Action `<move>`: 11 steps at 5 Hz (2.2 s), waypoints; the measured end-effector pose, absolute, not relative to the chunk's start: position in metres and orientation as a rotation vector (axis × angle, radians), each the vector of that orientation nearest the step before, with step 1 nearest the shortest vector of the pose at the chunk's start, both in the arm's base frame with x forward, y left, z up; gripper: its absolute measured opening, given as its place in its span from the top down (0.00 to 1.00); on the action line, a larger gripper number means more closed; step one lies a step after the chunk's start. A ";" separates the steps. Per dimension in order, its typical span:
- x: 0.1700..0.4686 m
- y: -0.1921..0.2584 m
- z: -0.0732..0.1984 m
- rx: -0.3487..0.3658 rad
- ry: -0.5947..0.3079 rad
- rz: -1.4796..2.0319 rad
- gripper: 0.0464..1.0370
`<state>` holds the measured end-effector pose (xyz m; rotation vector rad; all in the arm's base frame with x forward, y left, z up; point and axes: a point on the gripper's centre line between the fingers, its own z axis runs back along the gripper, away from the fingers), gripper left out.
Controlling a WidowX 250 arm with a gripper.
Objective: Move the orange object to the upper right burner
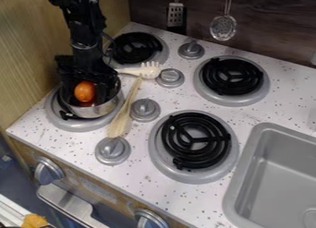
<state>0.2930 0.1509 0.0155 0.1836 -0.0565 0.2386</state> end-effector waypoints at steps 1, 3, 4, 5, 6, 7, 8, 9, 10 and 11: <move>0.297 0.152 0.016 0.189 -0.079 0.253 0.09; 0.300 0.148 0.015 0.223 -0.081 0.284 0.40; 0.295 0.135 0.031 0.309 -0.092 0.308 0.40; 0.296 0.118 0.074 0.432 -0.083 0.318 0.40; 0.303 0.095 0.099 0.528 -0.078 0.325 0.40; 0.316 0.065 0.106 0.520 -0.181 0.330 0.40; 0.336 0.028 0.086 0.388 -0.310 0.285 0.40; 0.350 -0.002 0.070 0.338 -0.390 0.239 0.40; 0.369 -0.020 0.052 0.271 -0.467 0.169 0.40; 0.395 -0.035 0.038 0.227 -0.578 0.012 0.40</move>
